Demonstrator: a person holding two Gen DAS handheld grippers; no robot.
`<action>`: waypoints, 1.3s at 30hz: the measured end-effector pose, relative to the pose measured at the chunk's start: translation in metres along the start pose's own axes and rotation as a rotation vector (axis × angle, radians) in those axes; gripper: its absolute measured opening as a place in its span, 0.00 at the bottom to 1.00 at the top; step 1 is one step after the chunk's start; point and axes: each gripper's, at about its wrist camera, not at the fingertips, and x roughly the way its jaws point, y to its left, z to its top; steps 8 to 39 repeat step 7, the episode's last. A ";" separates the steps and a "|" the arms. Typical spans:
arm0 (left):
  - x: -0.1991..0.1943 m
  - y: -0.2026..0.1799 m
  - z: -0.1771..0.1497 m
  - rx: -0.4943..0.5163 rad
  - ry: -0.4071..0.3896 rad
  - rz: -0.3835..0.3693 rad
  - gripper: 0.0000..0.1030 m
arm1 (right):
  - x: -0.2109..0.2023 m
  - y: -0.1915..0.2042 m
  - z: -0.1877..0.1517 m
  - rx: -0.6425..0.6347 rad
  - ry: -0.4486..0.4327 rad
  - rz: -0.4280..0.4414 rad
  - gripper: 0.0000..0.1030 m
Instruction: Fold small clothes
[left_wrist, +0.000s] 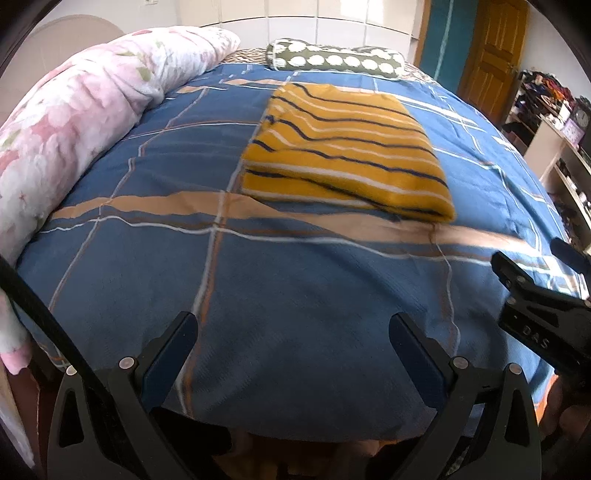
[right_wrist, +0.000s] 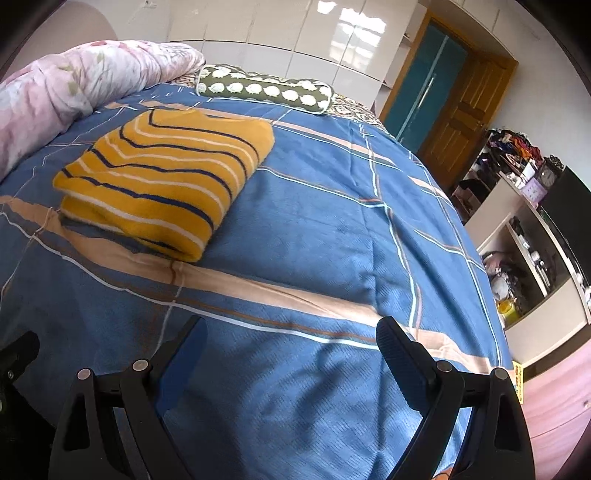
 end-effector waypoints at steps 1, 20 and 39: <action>-0.001 0.003 0.003 -0.006 -0.011 0.004 1.00 | 0.000 0.000 0.003 -0.002 -0.001 0.002 0.92; -0.005 0.021 0.023 -0.013 -0.053 0.027 1.00 | 0.001 -0.008 0.014 0.011 -0.007 0.003 0.92; -0.005 0.021 0.023 -0.013 -0.053 0.027 1.00 | 0.001 -0.008 0.014 0.011 -0.007 0.003 0.92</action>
